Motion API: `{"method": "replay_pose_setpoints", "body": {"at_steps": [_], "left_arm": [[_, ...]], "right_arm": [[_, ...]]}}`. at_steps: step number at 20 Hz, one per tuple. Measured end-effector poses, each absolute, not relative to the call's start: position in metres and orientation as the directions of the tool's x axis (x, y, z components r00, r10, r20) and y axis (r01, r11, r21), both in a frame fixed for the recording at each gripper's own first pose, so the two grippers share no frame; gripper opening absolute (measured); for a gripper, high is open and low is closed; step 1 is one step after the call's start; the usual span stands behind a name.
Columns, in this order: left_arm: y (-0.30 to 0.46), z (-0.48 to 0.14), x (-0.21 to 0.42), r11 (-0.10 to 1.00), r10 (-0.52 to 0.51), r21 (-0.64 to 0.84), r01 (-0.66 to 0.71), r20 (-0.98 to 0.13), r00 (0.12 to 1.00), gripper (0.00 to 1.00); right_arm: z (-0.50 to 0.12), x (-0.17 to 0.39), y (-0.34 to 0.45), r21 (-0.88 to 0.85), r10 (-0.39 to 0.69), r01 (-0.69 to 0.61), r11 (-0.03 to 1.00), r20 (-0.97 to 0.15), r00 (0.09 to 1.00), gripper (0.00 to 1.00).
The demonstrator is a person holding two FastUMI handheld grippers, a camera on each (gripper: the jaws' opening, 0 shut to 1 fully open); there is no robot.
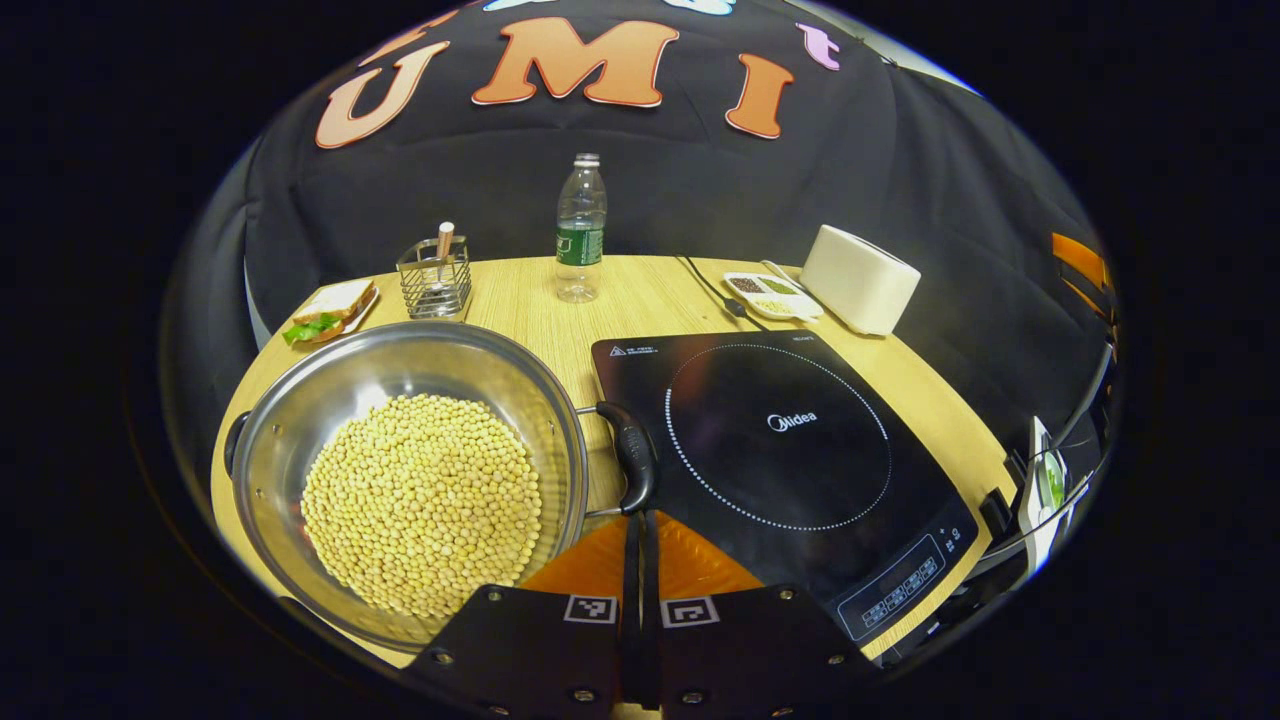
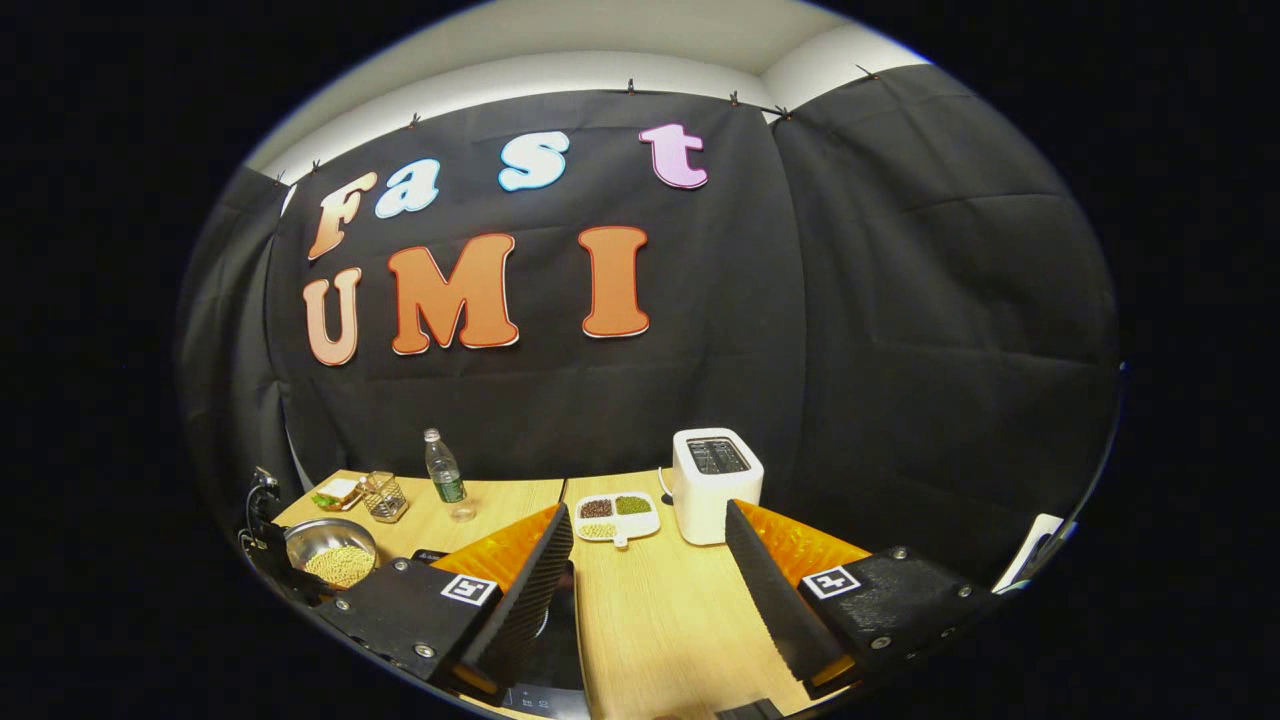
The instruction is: First push the handle of the pot to place it horizontally, then grasp the pot with both hands and set it on the induction cooktop.
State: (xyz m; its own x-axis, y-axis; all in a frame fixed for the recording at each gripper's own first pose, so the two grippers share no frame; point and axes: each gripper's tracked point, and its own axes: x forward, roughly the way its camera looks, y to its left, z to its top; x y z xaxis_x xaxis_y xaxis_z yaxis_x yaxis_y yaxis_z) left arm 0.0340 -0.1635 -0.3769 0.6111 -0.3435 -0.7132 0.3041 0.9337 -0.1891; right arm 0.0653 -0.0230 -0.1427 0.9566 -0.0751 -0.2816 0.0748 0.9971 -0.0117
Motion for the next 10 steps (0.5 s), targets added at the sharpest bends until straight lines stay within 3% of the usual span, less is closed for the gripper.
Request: {"method": "replay_pose_setpoints", "body": {"at_steps": [6, 10], "left_arm": [[-0.136, -0.327, 0.027, 0.936, -0.329, -0.118, 0.331, -0.621, 0.711, 0.02], [-0.08, -0.279, 0.03, 0.957, -0.277, -0.067, 0.284, -0.512, 0.813, 0.03]], "right_arm": [[-0.143, 0.058, 0.023, 0.0, -0.046, 0.048, 0.999, -0.282, 0.958, 0.95], [-0.145, 0.054, 0.064, -0.002, -0.027, 0.028, 1.0, -0.272, 0.962, 0.95]]}}
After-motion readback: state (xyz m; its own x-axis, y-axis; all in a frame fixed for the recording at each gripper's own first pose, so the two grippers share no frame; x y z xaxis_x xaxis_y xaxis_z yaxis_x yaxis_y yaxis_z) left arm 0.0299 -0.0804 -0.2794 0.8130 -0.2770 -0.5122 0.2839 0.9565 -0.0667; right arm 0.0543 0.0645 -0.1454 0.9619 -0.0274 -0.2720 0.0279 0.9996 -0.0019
